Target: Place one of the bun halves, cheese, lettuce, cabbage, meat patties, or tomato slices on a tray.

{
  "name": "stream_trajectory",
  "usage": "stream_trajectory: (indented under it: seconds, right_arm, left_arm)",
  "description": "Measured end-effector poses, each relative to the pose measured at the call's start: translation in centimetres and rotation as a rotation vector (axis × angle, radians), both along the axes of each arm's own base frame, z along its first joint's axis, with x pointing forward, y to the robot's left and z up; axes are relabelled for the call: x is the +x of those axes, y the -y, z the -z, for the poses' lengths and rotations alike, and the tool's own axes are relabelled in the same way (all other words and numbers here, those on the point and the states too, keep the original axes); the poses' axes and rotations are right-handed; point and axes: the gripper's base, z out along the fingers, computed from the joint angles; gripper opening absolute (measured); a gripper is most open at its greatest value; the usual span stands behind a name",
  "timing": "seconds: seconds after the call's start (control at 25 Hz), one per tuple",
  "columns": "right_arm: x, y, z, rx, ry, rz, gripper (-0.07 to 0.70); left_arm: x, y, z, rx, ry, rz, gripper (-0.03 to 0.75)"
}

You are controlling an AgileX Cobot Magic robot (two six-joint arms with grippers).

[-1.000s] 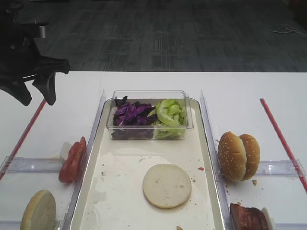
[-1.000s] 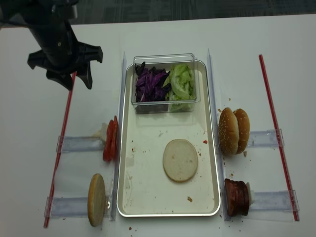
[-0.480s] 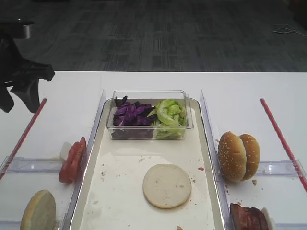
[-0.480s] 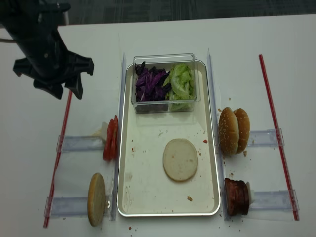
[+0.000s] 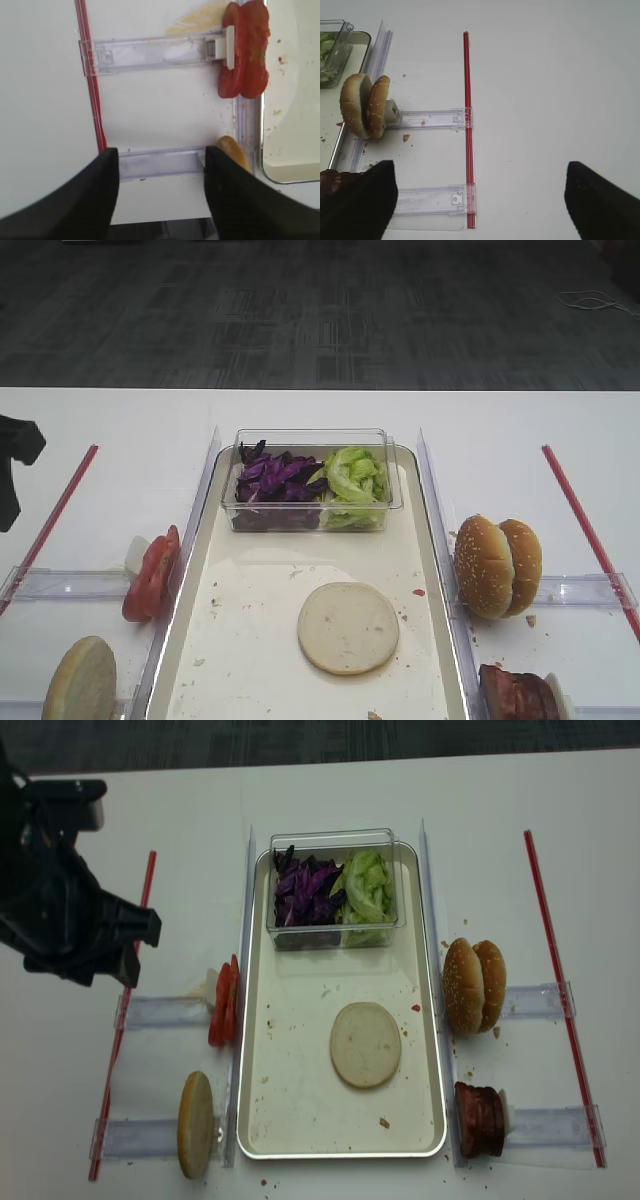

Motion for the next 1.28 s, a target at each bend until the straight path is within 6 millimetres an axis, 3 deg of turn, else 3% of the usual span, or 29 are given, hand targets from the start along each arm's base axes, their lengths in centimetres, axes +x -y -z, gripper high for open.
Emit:
stream_trajectory:
  seconds: [0.32,0.6,1.28]
  right_arm:
    - [0.0,0.0,0.0,0.0,0.0,0.0,0.698]
    - [0.0,0.0,0.0,0.0,0.0,0.0,0.698]
    - [0.0,0.0,0.0,0.0,0.0,0.0,0.698]
  left_arm:
    - [-5.4,-0.8,-0.6,-0.009,0.063,0.0,0.386]
    - [-9.7,-1.4,0.1,-0.016,0.114,0.0,0.386]
    - [-17.5,-2.5,2.8,-0.055,0.4,0.005,0.335]
